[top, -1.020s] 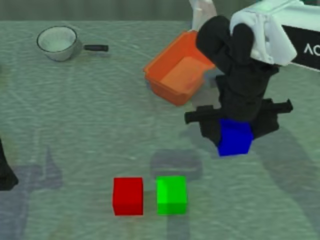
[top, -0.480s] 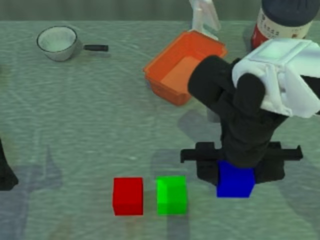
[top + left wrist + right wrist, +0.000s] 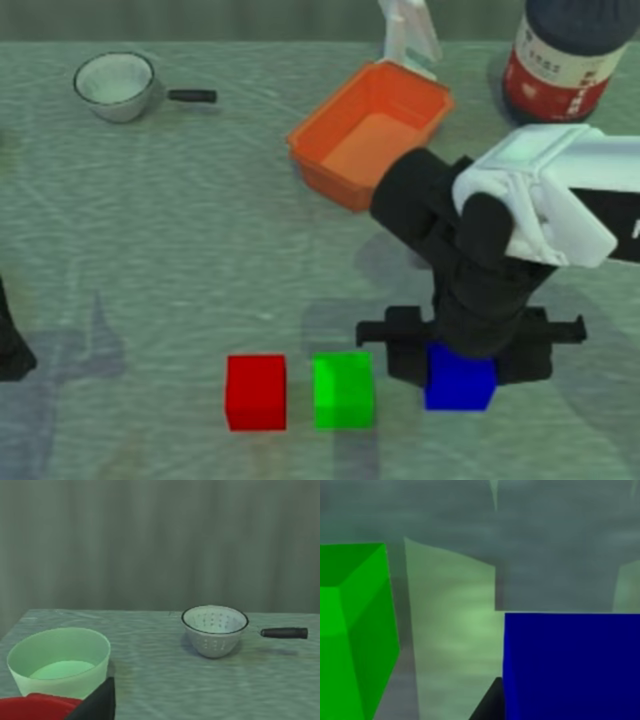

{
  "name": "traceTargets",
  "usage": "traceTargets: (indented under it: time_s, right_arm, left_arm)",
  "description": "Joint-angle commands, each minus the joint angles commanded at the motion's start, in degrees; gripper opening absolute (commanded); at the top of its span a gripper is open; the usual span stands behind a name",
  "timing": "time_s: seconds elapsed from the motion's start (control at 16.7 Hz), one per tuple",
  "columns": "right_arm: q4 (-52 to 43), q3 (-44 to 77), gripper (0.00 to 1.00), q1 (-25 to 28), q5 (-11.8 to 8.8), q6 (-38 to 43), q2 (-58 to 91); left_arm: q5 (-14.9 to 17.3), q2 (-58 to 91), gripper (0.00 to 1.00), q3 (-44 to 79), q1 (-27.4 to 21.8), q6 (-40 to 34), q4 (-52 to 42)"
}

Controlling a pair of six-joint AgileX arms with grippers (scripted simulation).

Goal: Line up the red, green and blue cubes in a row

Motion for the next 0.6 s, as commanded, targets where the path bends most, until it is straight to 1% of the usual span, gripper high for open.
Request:
traceTargets:
  time_s: [0.18, 0.48, 0.6]
  right_arm:
    - [5.83, -3.56, 0.0, 0.23, 0.01, 0.03, 2.09]
    - [6.92, -4.36, 0.0, 0.32, 0.03, 0.05, 2.59]
    - [6.92, -4.36, 0.15, 0.32, 0.03, 0.05, 2.59]
  left_arm:
    - [0.0, 0.0, 1.0, 0.0, 0.0, 0.0, 0.0]
    - [0.0, 0.0, 1.0, 0.0, 0.0, 0.0, 0.0]
    - [0.0, 0.0, 1.0, 0.0, 0.0, 0.0, 0.0]
